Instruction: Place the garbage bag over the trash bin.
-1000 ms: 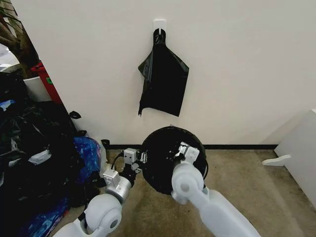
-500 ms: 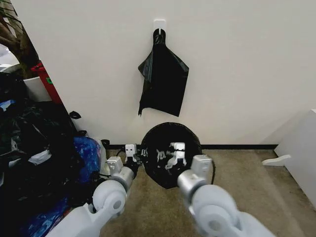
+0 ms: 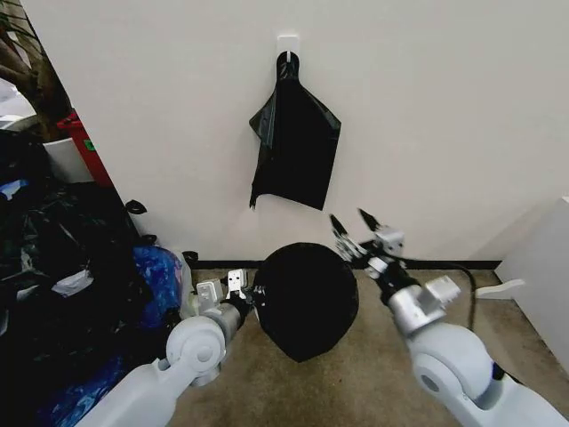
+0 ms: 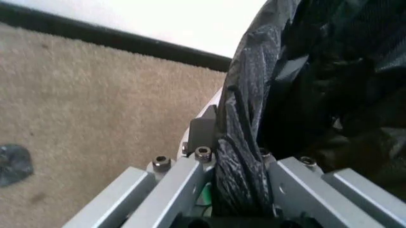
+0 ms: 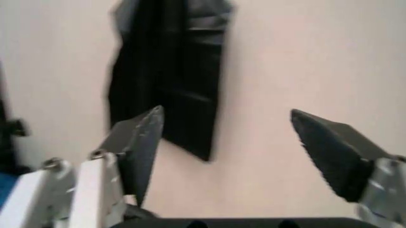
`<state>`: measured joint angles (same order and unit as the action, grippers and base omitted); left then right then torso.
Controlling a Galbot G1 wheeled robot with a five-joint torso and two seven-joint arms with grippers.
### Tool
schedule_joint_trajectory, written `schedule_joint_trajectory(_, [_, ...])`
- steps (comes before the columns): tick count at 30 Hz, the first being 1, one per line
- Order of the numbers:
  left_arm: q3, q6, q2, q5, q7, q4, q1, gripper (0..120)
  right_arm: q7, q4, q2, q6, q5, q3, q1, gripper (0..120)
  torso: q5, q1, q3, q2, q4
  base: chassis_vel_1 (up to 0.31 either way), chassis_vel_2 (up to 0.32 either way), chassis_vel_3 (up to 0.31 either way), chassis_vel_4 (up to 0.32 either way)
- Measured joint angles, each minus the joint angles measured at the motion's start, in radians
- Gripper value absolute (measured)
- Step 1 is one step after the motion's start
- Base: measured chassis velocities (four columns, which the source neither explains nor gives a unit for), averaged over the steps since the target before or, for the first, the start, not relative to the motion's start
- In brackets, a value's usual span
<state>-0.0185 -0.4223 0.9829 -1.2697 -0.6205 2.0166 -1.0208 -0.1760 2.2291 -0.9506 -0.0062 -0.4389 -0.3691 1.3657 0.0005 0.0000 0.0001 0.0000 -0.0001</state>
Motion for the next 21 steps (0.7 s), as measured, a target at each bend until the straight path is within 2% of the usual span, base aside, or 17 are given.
schedule_joint_trajectory(2, [-0.007,-0.016,0.017,-0.037,-0.021,-0.016,0.03,1,0.031,-0.01,-0.036,0.041,0.031,-0.09,0.067,89,0.0,0.0,0.0,0.0,-0.0001,0.0,0.0,0.0,0.0])
schedule_joint_trajectory(4, [-0.024,-0.023,0.035,-0.044,-0.033,-0.046,0.059,1,0.04,-0.015,-0.063,0.078,0.05,-0.135,0.118,97,-0.0001,0.0,0.0,0.0,0.0,0.0,0.0,0.0,0.0])
schedule_joint_trajectory(7, [-0.041,-0.031,0.053,-0.047,-0.048,-0.074,0.087,1,0.046,-0.018,-0.09,0.101,0.061,-0.159,0.16,100,-0.0001,0.0,0.0,0.0,0.0,0.0,0.0,0.0,0.0])
schedule_joint_trajectory(15, [-0.117,-0.058,0.1,-0.08,-0.125,-0.131,0.162,1,0.054,-0.026,-0.167,0.141,0.097,-0.175,0.209,100,-0.0006,0.0,0.0,0.0,0.0001,0.0,0.0,0.0,0.0])
schedule_joint_trajectory(21, [-0.147,-0.062,0.122,-0.097,-0.159,-0.165,0.189,1,0.051,-0.037,-0.184,0.152,0.099,-0.17,0.209,100,-0.0004,0.0,0.0,0.0,0.0001,0.0,0.0,0.0,0.0])
